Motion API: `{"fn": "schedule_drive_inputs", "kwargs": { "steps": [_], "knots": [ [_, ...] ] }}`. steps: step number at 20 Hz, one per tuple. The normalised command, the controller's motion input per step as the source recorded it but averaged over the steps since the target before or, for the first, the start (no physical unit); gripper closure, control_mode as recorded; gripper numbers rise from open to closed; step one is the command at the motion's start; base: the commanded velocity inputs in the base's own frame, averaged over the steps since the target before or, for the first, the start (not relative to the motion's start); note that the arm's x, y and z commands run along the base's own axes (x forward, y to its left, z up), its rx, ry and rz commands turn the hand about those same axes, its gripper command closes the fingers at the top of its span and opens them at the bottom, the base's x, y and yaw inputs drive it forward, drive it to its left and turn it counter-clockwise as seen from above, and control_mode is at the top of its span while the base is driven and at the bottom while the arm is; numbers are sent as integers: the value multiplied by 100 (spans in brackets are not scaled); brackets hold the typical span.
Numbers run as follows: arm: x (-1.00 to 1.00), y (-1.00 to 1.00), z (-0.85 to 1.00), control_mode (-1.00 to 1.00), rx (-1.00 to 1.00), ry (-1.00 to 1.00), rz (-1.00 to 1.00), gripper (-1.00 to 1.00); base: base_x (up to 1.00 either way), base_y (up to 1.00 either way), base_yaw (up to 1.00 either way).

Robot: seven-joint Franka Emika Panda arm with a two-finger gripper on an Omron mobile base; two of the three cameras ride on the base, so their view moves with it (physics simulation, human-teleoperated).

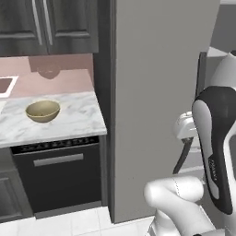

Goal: Take the lemon, garlic, and corn from the freezer and place them in the bowl on the counter.

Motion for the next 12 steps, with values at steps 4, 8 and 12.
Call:
{"fn": "schedule_drive_inputs", "kwargs": {
  "steps": [4, 8, 12],
  "knots": [
    [0, 0, 0, 100, 0, 0, 0, -100, 0, -85, 0],
    [0, 0, 0, 100, 0, 0, 0, -100, 0, -76, 0],
    [0, 0, 0, 100, 0, 0, 0, -100, 3, -65, 0]
  ]
}}
